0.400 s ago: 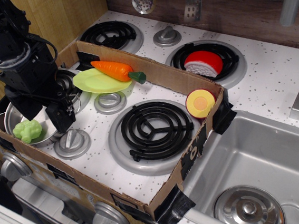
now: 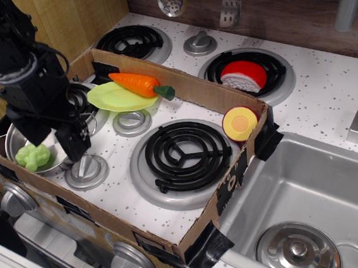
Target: Take carrot off plate
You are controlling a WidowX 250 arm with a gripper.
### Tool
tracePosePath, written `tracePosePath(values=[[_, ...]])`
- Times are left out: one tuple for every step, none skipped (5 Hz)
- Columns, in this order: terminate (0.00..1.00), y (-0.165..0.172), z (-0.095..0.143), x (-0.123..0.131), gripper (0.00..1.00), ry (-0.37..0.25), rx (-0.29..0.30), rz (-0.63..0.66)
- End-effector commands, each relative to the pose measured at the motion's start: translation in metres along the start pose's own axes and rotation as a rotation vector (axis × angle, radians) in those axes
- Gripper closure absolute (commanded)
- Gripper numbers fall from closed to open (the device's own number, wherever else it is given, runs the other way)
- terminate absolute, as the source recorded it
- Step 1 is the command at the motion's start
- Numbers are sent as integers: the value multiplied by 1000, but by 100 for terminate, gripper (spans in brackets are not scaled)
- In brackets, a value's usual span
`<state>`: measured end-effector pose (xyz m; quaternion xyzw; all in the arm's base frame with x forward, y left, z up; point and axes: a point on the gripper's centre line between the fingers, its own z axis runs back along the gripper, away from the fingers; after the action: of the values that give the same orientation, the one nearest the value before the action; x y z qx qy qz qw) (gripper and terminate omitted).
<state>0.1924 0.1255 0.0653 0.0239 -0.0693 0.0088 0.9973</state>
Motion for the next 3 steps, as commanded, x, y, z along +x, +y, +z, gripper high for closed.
tracePosePath(values=[[0,-4,20,27,0,-23,117,179],[0,-5,24,39,0,-14,172,323],[0,3,15,63,0,-40,215,548]])
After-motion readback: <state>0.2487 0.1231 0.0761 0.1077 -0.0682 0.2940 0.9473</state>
